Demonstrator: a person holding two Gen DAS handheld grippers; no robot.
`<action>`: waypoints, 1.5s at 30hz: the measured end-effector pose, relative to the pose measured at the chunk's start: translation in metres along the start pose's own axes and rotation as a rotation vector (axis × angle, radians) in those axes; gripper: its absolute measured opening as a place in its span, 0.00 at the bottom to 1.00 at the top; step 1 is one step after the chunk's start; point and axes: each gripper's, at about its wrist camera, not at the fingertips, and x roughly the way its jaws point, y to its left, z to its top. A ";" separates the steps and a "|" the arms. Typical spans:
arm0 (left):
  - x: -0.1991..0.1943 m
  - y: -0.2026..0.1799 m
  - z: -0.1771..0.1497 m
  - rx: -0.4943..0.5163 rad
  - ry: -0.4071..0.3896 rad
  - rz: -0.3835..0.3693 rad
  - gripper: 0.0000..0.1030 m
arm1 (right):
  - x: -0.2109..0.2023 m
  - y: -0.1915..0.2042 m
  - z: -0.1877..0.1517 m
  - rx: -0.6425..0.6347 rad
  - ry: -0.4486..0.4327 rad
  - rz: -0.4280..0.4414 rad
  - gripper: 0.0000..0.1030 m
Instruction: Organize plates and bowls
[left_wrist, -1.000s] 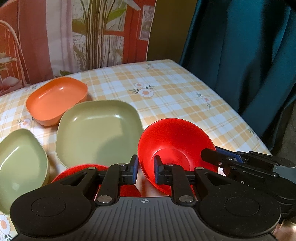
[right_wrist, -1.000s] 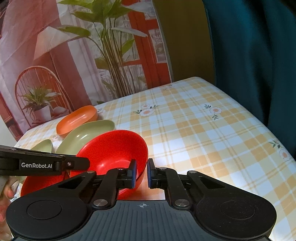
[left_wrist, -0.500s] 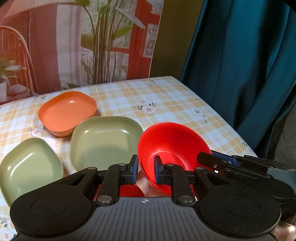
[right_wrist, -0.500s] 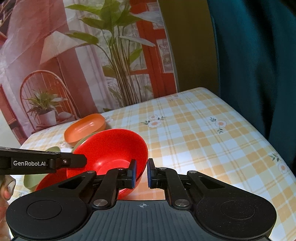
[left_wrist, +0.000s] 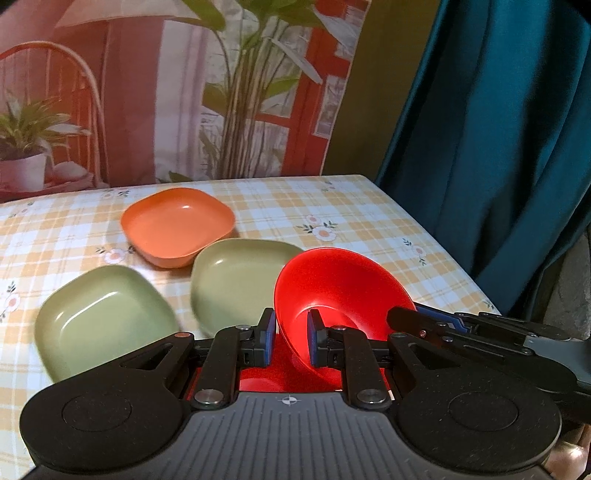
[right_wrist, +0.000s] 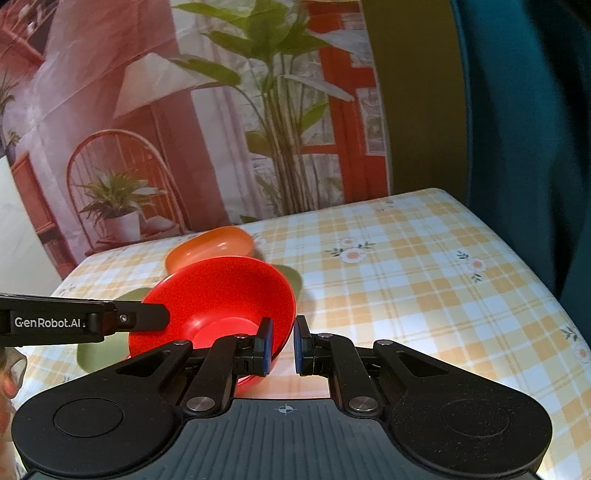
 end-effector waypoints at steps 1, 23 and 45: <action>-0.002 0.003 -0.002 -0.006 -0.002 -0.001 0.18 | 0.001 0.003 -0.001 -0.005 0.005 0.004 0.10; -0.024 0.041 -0.027 -0.103 0.003 0.024 0.18 | 0.014 0.042 -0.016 -0.070 0.077 0.065 0.11; -0.019 0.055 -0.049 -0.157 0.043 0.031 0.18 | 0.018 0.047 -0.032 -0.074 0.088 0.095 0.15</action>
